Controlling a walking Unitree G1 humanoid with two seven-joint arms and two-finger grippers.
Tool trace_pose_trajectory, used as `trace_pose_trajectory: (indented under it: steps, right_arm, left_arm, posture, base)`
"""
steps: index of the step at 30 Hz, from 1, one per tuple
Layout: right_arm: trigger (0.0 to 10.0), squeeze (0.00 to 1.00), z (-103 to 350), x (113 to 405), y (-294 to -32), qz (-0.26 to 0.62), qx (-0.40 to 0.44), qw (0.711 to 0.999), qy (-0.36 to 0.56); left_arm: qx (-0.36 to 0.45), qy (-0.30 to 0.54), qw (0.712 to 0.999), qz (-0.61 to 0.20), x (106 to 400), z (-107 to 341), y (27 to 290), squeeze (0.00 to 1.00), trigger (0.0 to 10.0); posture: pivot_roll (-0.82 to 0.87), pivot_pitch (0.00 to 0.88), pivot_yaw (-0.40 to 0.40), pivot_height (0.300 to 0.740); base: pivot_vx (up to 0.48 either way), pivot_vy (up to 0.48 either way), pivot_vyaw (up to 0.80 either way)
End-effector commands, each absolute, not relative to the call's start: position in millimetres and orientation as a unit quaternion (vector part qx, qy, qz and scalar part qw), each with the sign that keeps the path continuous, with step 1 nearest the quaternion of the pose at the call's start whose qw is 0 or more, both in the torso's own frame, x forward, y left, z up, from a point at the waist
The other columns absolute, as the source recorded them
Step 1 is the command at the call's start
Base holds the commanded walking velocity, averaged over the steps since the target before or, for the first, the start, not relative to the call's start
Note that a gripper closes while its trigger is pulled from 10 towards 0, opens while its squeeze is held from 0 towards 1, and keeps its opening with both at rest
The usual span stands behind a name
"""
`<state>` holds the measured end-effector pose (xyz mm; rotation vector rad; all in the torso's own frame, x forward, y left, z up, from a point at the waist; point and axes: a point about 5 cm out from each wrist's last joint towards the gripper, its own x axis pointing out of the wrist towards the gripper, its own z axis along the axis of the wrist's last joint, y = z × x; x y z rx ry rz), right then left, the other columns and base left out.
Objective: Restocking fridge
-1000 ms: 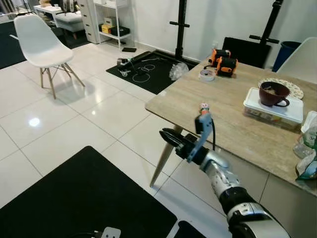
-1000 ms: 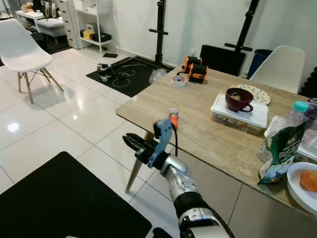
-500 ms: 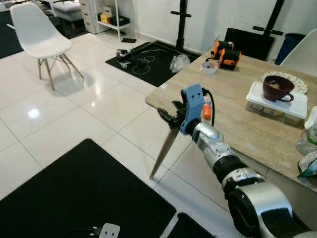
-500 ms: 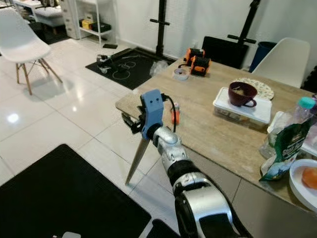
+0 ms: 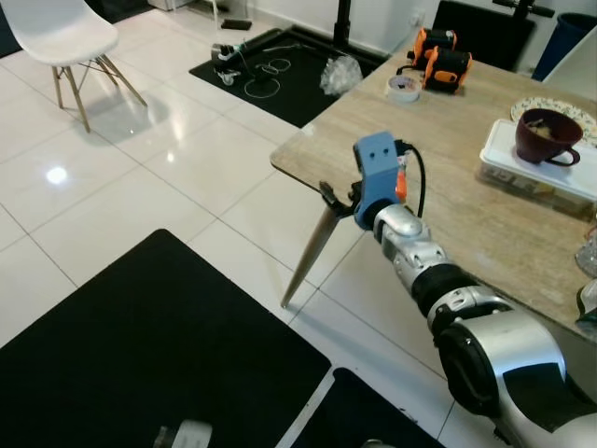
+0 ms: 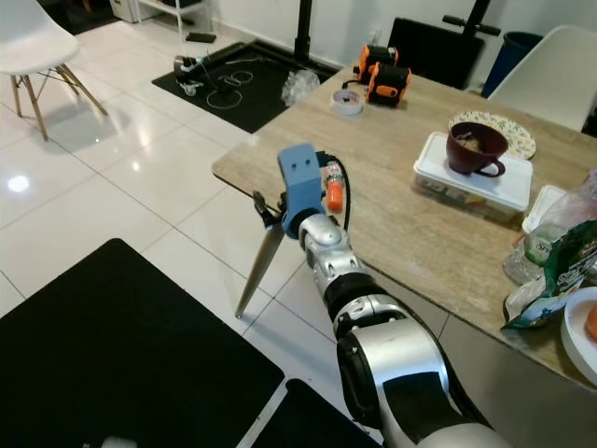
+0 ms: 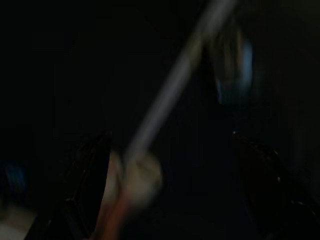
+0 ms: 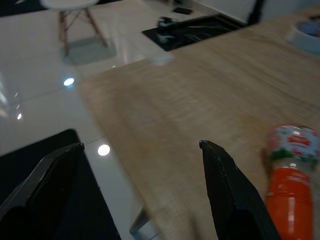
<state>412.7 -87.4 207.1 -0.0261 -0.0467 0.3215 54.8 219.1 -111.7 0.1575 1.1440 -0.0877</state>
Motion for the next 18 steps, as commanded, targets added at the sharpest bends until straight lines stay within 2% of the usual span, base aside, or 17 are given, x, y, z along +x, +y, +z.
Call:
trace_pose_trajectory:
  steps: [1,6,10,11,12,18]
  right_arm:
    - [10.0,1.00,204,412,-85,0.159,0.000,0.987,-0.016]
    - [10.0,1.00,206,416,-109,0.083,-0.014,0.996,-0.015]
    - [10.0,1.00,202,416,-118,0.054,-0.008,0.998,-0.010]
    - [10.0,0.45,202,416,-123,0.044,-0.003,0.999,-0.011]
    - [10.0,0.00,204,417,-129,0.031,0.008,0.999,-0.019]
    - [10.0,0.00,214,418,-155,-0.017,0.034,0.998,-0.044]
  left_arm:
    - [0.071,0.553,0.828,-0.057,47,-114,213,0.00,10.0]
    - [0.075,0.543,0.834,-0.060,47,-112,217,0.00,10.0]
    - [0.076,0.542,0.835,-0.062,45,-112,218,0.00,10.0]
    - [0.076,0.541,0.835,-0.063,44,-112,218,0.00,10.0]
    - [0.076,0.541,0.835,-0.064,42,-112,218,0.00,10.0]
    - [0.082,0.541,0.835,-0.060,38,-111,222,0.00,10.0]
  posture:
    - [0.11,0.261,-0.035,0.740]
    - [0.13,0.285,-0.017,0.740]
    - [0.13,0.290,-0.014,0.740]
    - [0.14,0.297,-0.010,0.740]
    - [0.14,0.302,-0.007,0.740]
    - [0.15,0.309,-0.002,0.740]
  base:
    - [0.000,0.000,0.00]
    - [0.000,0.000,0.00]
    - [0.000,0.000,0.00]
    - [0.000,0.000,0.00]
    - [0.000,0.000,0.00]
    - [0.000,0.000,0.00]
